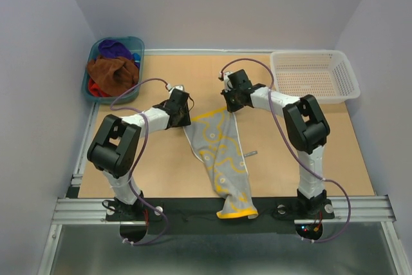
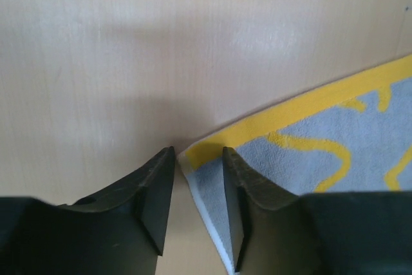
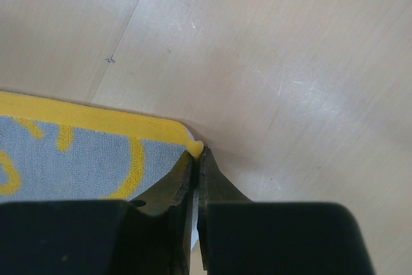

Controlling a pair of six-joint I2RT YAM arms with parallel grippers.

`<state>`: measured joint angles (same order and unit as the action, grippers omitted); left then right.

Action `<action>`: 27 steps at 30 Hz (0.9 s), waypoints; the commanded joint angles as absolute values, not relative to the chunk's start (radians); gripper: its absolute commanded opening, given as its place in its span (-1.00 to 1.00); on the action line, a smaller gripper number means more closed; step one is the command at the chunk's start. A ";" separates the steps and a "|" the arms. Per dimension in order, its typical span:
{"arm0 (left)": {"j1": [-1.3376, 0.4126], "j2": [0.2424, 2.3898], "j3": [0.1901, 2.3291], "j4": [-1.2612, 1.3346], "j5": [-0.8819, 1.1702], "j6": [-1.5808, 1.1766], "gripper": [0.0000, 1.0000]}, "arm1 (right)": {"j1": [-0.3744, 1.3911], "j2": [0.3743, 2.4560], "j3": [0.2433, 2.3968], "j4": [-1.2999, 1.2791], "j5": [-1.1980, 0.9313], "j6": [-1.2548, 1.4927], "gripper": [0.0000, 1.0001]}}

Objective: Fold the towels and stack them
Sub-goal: Flatten out the crumpled towel

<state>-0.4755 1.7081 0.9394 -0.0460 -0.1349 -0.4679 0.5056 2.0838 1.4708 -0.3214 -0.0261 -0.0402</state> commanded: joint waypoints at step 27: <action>-0.525 1.806 0.960 -0.298 -0.205 -0.428 -1.00 | 0.522 2.028 1.318 -0.365 0.028 0.078 -0.99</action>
